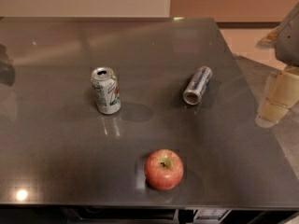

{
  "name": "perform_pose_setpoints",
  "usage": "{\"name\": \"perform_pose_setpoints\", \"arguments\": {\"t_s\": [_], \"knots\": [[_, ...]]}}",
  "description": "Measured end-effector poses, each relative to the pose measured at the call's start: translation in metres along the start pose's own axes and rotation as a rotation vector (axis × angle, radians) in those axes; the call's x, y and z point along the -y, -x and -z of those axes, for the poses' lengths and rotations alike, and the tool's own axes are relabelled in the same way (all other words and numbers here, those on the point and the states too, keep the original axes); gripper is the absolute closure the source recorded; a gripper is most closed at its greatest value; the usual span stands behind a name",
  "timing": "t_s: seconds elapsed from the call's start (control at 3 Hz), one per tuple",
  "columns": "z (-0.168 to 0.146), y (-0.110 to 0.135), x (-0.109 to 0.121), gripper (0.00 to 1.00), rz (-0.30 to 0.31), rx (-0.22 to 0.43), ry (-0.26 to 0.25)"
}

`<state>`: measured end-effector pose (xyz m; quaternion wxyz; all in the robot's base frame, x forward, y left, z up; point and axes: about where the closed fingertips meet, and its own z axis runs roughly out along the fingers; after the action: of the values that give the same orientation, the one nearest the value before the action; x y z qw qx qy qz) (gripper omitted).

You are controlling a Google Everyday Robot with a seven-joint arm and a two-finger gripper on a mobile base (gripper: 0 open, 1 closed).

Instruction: Pick redbull can

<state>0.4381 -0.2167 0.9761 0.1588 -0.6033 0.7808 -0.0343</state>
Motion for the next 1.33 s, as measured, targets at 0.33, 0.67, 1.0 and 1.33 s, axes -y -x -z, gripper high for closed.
{"name": "perform_pose_setpoints", "arguments": {"t_s": [0.33,0.67,1.0,1.33], "knots": [[0.000,0.000,0.000,0.00,0.000,0.000,0.000],[-0.001,0.001,0.005,0.00,-0.020,-0.002,0.008],[-0.020,0.006,0.026,0.00,-0.095,-0.015,0.042],[-0.045,0.012,0.058,0.00,-0.230,-0.026,0.068]]}}
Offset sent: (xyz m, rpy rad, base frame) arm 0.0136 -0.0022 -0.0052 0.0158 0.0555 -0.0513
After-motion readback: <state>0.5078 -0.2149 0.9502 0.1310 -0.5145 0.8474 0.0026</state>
